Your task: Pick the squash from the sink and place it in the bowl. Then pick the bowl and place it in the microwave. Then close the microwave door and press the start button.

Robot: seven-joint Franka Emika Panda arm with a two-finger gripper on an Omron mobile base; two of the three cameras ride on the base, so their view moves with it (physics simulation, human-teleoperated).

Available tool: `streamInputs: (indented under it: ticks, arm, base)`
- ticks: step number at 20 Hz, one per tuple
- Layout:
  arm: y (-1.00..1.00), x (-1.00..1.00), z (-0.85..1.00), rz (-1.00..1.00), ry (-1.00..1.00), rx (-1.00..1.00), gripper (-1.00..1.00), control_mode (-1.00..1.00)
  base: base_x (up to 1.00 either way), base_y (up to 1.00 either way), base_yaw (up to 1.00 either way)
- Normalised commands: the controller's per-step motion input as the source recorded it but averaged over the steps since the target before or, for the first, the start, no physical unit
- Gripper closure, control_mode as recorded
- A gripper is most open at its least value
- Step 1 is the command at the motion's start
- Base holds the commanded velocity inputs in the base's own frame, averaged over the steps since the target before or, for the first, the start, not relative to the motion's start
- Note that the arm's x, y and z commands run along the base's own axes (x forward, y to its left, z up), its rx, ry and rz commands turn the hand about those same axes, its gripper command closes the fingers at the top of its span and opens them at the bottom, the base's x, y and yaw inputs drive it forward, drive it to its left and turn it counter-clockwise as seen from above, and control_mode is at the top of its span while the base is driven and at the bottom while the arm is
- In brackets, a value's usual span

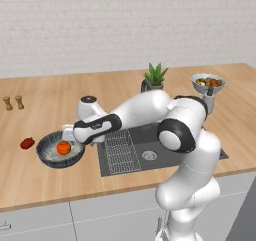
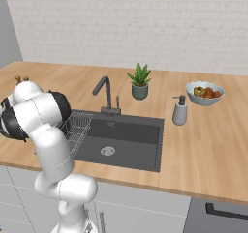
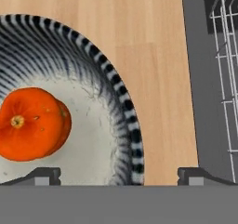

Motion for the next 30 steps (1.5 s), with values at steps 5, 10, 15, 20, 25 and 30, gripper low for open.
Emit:
streamInputs:
  ticks: [5,10,15,20,25,30]
  arm:
    - [0.00,0.09,-0.19,0.00,0.01,0.00,-1.00,-1.00]
    - [0.07,0.07,-0.22,0.00,0.01,0.00,1.00,-1.00]
    - [0.08,0.04,-0.18,0.00,0.01,0.00,1.00,-1.00]
    - [0.12,0.00,-0.13,0.00,0.03,0.00,1.00,-1.00]
    - [0.02,-0.29,0.17,0.00,-0.01,0.00,1.00,-1.00]
    - [-0.02,-0.52,0.39,0.00,-0.02,0.00,1.00,-1.00]
  base:
    - [0.00,0.00,0.00]
    - [0.00,0.00,0.00]
    - [0.00,0.00,0.00]
    - [0.00,0.00,0.00]
    - [0.00,0.00,0.00]
    - [0.00,0.00,0.00]
